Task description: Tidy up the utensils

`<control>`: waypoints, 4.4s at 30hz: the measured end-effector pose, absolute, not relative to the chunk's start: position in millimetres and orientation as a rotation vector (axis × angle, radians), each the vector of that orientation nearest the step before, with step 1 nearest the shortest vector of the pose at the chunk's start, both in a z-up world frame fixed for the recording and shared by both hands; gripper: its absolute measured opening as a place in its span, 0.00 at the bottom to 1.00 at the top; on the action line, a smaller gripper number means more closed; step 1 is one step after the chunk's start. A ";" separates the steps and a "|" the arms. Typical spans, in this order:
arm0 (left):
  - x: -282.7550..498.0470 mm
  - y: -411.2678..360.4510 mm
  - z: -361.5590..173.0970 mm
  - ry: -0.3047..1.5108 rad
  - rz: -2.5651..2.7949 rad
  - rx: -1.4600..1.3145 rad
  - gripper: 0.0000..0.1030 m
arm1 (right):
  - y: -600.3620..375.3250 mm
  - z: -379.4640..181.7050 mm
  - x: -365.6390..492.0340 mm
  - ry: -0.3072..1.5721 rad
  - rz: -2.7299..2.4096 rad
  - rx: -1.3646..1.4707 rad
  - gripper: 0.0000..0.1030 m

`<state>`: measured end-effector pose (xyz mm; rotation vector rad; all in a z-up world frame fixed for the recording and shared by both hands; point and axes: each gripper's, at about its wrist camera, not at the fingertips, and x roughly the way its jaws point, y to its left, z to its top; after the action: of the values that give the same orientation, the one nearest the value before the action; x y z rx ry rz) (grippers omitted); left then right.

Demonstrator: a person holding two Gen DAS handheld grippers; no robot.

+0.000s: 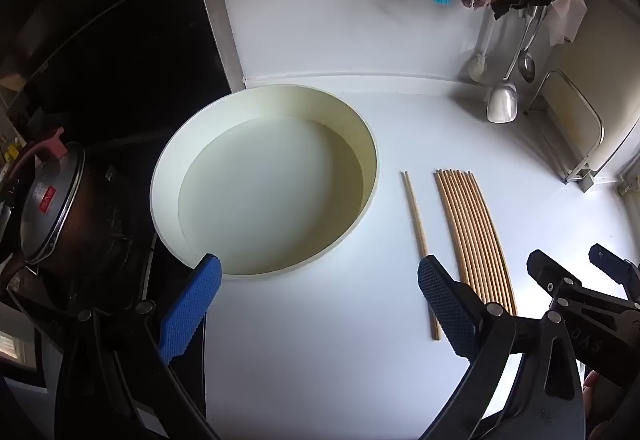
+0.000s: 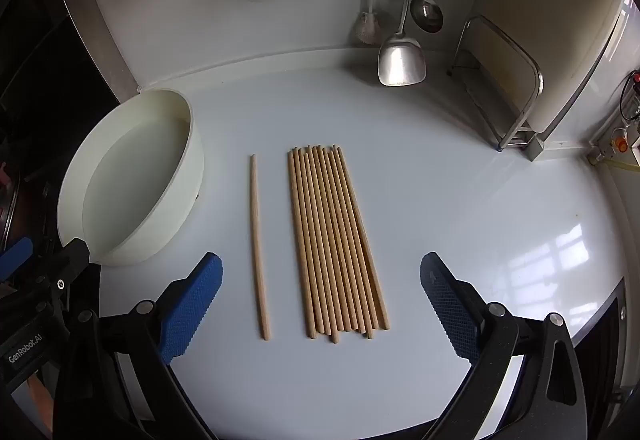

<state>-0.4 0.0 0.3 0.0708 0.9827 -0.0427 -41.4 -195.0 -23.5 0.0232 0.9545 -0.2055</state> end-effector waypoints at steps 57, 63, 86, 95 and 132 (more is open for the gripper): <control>-3.0 -1.6 -2.3 1.008 -0.041 0.094 0.94 | -195.2 -20.8 -44.8 0.945 -0.196 0.032 0.92; -2.8 -1.6 -2.3 1.008 -0.041 0.094 0.94 | -195.5 -21.1 -44.8 0.944 -0.197 0.033 0.92; -2.8 -2.0 -2.1 1.008 -0.040 0.094 0.94 | -193.6 -21.5 -43.3 0.942 -0.196 0.033 0.92; -3.1 -2.3 -2.1 1.007 -0.041 0.095 0.94 | -193.8 -21.9 -43.1 0.942 -0.197 0.036 0.92; 16.9 -92.1 -119.1 1.033 -0.004 0.012 0.94 | -323.7 -128.0 -13.2 0.945 -0.061 0.087 0.92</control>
<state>16.9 -92.1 -119.1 0.0116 1.0327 -0.0038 -13.2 -323.7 -128.0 0.0874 0.9449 -0.0608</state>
